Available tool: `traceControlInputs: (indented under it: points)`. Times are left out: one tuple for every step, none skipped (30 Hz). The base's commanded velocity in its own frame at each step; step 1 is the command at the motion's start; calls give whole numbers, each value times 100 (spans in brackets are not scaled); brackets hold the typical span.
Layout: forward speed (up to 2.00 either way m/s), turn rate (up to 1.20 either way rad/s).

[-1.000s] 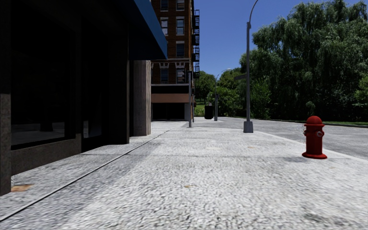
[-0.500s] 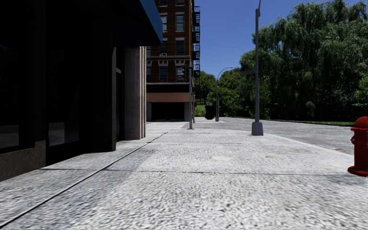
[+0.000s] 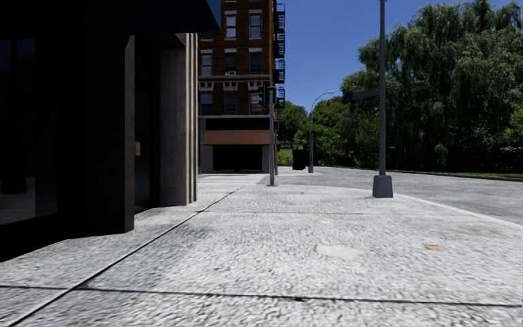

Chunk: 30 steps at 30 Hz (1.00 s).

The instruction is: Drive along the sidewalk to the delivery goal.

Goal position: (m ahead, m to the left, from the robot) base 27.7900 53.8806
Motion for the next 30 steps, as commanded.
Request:
traceControlInputs:
  points:
    - [200, 0]
    - [200, 0]
    - [200, 0]
    - [200, 0]
    - [200, 0]
    - [200, 0]
    - [200, 0]
    - [200, 0]
    - [200, 0]
    - [200, 0]
    - [200, 0]
    - [200, 0]
    - [200, 0]
    - [200, 0]
    - [200, 0]
    - [200, 0]
    - [200, 0]
    - [200, 0]
    - [200, 0]
    - [200, 0]
    - [200, 0]
    - [200, 0]
    - [200, 0]
    - [200, 0]
    - [200, 0]
    - [200, 0]
    - [200, 0]
    - [200, 0]
    - [200, 0]
    - [200, 0]
